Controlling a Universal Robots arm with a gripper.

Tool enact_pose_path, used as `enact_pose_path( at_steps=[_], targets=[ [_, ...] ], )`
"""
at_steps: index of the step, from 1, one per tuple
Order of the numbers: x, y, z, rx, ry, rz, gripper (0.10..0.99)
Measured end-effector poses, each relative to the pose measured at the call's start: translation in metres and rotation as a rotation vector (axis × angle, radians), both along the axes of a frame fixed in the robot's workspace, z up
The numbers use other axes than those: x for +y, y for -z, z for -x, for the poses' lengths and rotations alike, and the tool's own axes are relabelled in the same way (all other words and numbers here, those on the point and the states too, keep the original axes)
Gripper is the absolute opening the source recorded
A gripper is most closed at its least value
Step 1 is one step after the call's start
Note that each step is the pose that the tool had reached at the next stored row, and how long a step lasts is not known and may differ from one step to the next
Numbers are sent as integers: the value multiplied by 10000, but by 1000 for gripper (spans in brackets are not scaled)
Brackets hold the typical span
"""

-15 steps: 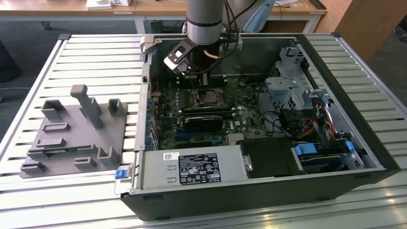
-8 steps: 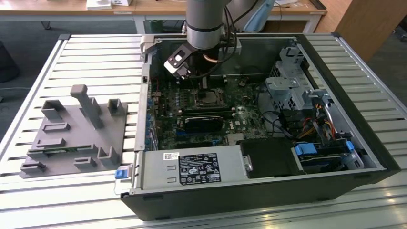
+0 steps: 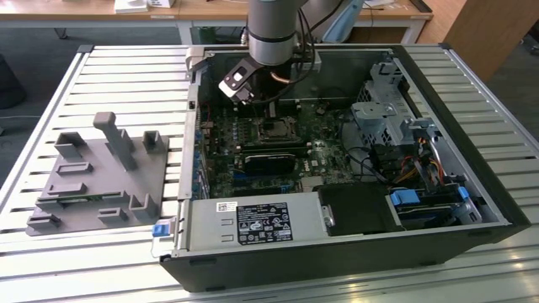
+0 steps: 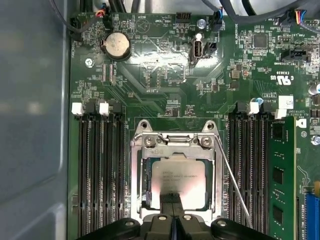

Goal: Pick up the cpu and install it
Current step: 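Close the cpu cover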

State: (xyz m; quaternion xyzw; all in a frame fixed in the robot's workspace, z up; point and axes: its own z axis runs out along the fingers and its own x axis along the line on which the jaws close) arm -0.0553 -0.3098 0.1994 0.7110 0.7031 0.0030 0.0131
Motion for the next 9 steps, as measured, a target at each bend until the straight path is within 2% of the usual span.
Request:
enact_pose_path(
  at_steps=[5, 9],
  targets=[
    [-2, -134, 1, 12, -1, 13, 106],
    [-2, -135, -22, 12, -1, 13, 106]
  ],
)
